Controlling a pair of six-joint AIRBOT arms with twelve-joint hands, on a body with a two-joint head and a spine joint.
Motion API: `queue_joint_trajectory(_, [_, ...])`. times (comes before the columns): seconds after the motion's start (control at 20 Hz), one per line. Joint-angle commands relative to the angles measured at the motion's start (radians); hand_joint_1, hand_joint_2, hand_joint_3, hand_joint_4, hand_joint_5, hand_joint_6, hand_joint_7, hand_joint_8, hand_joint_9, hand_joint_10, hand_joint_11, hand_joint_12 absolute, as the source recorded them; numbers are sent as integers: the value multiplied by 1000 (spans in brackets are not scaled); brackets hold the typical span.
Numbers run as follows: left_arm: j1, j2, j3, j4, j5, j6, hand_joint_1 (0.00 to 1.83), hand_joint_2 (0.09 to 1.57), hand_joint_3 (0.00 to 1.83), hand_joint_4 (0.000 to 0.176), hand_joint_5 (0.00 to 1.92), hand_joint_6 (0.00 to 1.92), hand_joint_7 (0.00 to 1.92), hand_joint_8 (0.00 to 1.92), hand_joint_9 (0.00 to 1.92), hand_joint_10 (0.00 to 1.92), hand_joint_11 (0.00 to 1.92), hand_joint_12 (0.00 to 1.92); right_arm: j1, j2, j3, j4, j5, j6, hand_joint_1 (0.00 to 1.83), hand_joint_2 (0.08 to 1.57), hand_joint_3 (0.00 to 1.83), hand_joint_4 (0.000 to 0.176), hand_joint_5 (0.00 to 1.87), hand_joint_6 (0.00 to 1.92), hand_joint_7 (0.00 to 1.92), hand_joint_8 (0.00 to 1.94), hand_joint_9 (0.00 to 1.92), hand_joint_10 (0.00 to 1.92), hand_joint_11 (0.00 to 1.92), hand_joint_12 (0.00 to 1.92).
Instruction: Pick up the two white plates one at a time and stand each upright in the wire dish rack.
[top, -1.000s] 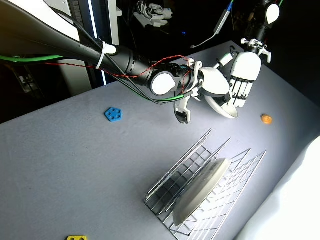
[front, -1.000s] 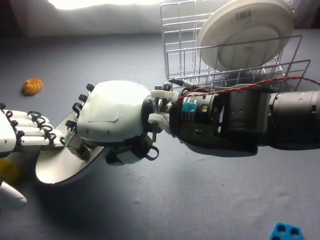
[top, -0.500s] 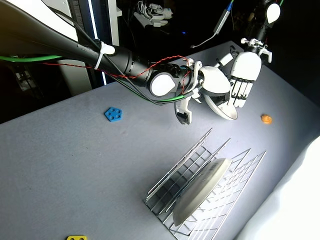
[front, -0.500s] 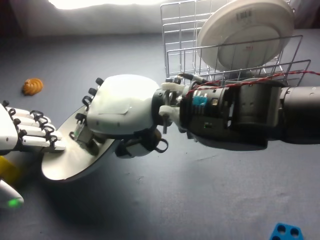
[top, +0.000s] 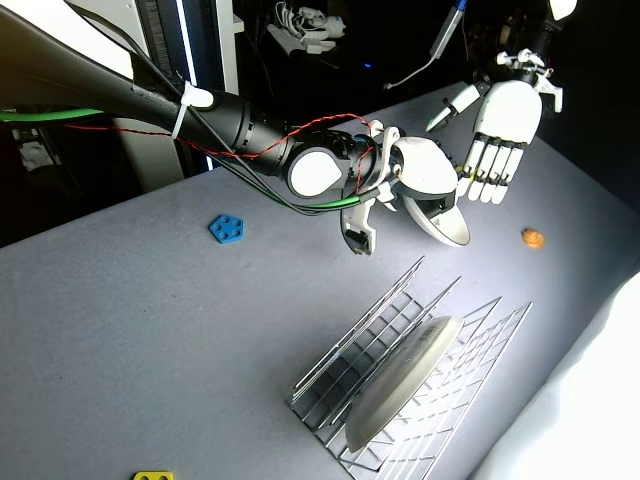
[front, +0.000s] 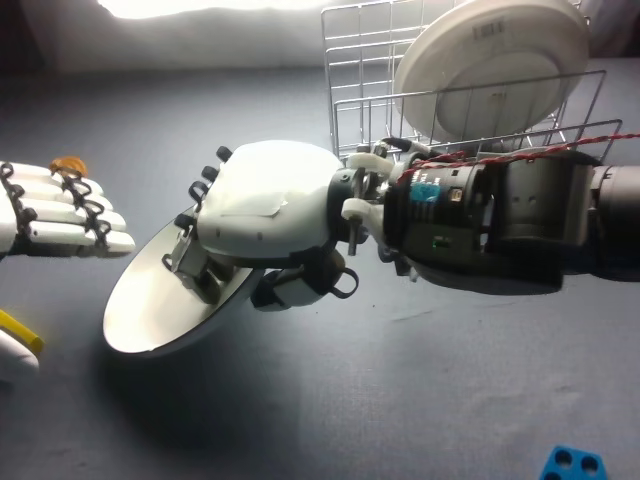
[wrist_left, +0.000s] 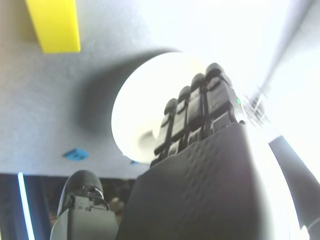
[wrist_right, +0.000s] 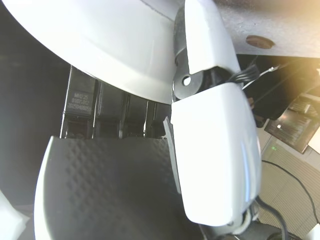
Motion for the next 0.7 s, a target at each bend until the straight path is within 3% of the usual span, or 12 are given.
queue_joint_trajectory(0.0, [-17,14,-3,-51,-27,-5,0,1022,1,0,0,0,0,0,0,0,0,0,13,12,-10,10,53,13,1404,1084,2,0,997,960,1075,796,941,1055,780,1288])
queue_joint_trajectory(0.1, [-32,23,-4,-50,-27,-17,0,1024,2,0,0,0,0,0,0,0,0,0,31,33,-32,10,53,53,1384,1084,0,0,998,956,1064,823,948,1082,817,1146])
queue_joint_trajectory(0.25, [-47,36,-1,-49,-30,-30,0,1028,3,0,0,0,0,0,0,0,0,0,70,67,-65,9,40,143,1384,1081,1,0,1002,935,1074,814,951,1089,818,1134])
queue_joint_trajectory(0.3, [-52,40,3,-49,-34,-34,0,1033,5,0,0,0,0,0,0,0,0,0,83,79,-77,9,34,172,1470,1083,4,0,1000,896,1065,790,963,986,783,1483])
queue_joint_trajectory(0.4, [-63,45,14,-42,-37,-44,0,1026,2,0,0,0,0,0,0,0,0,0,106,104,-97,9,30,227,1386,1086,1,0,989,951,1060,835,943,1101,771,1199])
queue_joint_trajectory(0.65, [-86,57,17,-22,-39,-69,0,1021,0,0,0,0,0,0,0,0,0,0,150,150,-130,9,12,377,1381,1091,1,0,1000,936,1034,874,932,1128,763,1169])
